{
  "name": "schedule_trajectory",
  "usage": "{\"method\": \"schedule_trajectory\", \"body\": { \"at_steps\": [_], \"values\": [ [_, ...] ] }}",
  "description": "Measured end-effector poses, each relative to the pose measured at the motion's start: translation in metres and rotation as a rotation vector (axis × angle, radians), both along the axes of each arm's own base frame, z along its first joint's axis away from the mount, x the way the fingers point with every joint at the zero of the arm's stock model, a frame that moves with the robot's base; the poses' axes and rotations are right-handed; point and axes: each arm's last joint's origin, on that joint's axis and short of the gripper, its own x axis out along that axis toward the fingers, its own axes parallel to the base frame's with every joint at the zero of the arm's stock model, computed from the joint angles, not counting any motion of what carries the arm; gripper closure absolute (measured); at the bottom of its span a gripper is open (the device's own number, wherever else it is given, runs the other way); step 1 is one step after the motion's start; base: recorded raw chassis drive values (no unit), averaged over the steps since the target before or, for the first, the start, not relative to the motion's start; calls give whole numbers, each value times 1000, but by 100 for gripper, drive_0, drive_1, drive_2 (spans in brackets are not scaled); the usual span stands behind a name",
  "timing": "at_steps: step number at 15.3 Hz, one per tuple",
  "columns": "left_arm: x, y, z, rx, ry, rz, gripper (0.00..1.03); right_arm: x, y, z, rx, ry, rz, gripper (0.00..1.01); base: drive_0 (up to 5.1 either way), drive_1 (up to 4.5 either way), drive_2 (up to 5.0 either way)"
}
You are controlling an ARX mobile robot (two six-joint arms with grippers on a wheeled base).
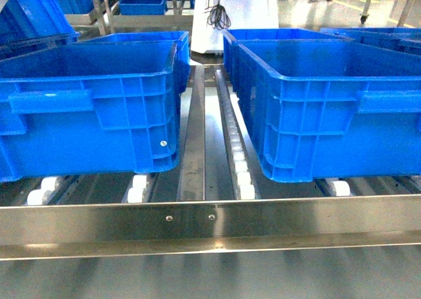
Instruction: Sort blue parts and orange caps into right shelf containers
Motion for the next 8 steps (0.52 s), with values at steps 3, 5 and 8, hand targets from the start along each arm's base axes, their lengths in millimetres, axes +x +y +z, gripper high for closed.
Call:
{"method": "schedule_trajectory", "body": {
  "at_steps": [3,5,8],
  "values": [
    [-7,0,1,0,5,0,101,-5,0,0,0,3,0,99,0,0,0],
    [-12,0,2,0,-2,0,101,-8,0,0,0,3,0,99,0,0,0],
    [-17,0,2,0,-3,0,101,-12,0,-1,0,3,0,99,0,0,0]
  ]
}}
